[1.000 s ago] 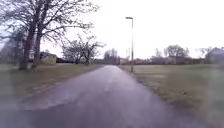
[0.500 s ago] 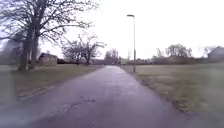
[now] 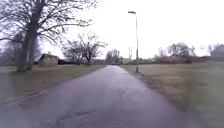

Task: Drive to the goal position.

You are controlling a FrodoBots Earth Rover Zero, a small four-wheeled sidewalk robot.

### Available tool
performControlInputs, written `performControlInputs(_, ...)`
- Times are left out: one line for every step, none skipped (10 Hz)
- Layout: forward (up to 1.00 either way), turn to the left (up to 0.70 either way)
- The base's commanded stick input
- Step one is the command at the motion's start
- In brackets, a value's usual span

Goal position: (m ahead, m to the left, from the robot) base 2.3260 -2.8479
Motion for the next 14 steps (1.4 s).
performControlInputs(1.00, 0.00)
performControlInputs(1.00, 0.00)
performControlInputs(1.00, 0.00)
performControlInputs(1.00, 0.00)
performControlInputs(1.00, 0.00)
performControlInputs(1.00, 0.00)
performControlInputs(1.00, 0.00)
performControlInputs(1.00, 0.00)
performControlInputs(1.00, 0.00)
performControlInputs(1.00, 0.00)
performControlInputs(1.00, 0.00)
performControlInputs(1.00, 0.00)
performControlInputs(1.00, 0.00)
performControlInputs(1.00, 0.00)
